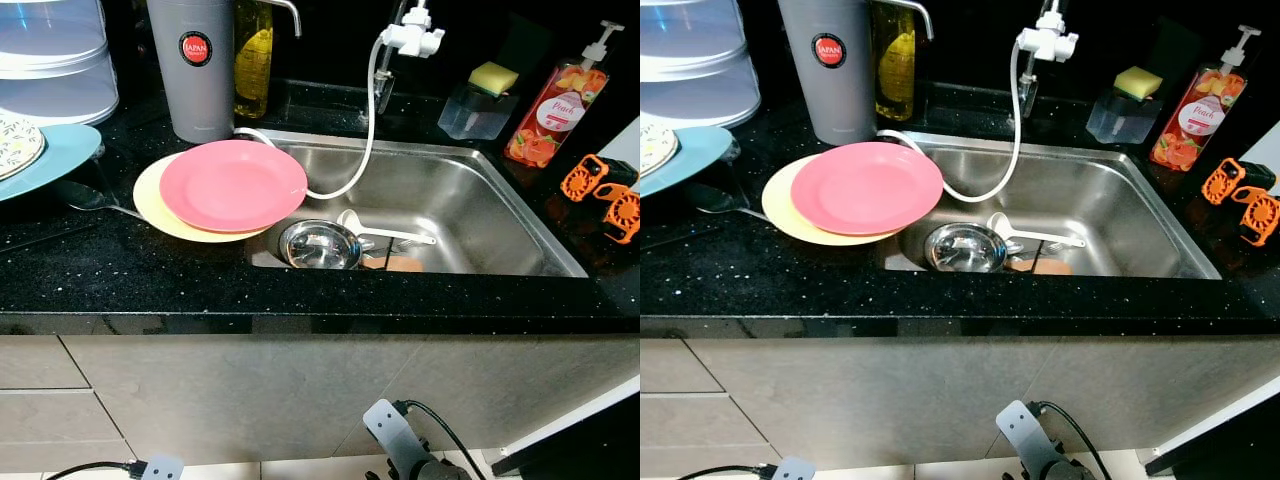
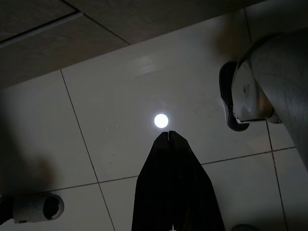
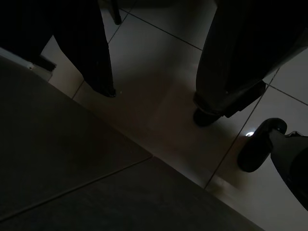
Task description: Kitchen organization
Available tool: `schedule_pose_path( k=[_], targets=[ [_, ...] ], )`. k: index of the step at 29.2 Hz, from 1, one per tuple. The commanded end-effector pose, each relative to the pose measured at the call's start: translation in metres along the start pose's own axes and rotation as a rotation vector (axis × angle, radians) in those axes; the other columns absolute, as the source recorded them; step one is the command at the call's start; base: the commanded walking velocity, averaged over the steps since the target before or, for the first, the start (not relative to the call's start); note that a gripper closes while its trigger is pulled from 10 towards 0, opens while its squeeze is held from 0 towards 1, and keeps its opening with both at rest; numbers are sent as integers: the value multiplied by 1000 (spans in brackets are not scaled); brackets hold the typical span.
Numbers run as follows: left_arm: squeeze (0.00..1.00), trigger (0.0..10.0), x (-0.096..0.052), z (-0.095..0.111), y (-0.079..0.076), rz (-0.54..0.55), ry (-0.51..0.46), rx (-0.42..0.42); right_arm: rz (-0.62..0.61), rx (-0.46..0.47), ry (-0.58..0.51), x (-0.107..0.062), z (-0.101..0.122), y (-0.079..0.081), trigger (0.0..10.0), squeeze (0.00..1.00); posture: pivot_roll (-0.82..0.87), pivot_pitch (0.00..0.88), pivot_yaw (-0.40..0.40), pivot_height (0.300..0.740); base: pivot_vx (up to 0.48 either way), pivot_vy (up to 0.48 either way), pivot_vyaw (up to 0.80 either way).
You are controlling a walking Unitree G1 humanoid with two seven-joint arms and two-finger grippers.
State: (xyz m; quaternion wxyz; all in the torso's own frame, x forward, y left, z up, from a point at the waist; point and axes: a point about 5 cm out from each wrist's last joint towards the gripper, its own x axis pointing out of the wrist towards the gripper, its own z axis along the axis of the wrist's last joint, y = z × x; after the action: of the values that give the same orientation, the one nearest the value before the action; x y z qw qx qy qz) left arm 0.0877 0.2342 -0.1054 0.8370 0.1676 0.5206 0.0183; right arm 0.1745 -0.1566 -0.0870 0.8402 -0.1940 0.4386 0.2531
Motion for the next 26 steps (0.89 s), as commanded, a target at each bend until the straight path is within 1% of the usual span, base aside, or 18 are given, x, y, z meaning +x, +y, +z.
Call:
schedule_pose_path(
  k=[1, 3, 14, 26],
  targets=[
    [0, 10000, -1, -4, -7, -22, 20, -12, -9, -1, -3, -1, 0, -3, 10000, 0, 166, 0, -128, 740, 0, 0, 0],
    [0, 10000, -1, -4, -6, -21, 23, -15, -9, -1, -3, -1, 0, -3, 10000, 0, 165, 0, -127, 740, 0, 157, 0],
    [0, 10000, -1, -5, -6, -20, 27, -19, -9, 1, -3, -1, 0, -3, 10000, 0, 165, 0, -127, 740, 0, 434, 0],
    [0, 10000, -1, -5, -8, -24, 25, -7, -9, 2, -3, 0, 0, -3, 10000, 0, 165, 0, -127, 740, 0, 0, 0]
  ],
)
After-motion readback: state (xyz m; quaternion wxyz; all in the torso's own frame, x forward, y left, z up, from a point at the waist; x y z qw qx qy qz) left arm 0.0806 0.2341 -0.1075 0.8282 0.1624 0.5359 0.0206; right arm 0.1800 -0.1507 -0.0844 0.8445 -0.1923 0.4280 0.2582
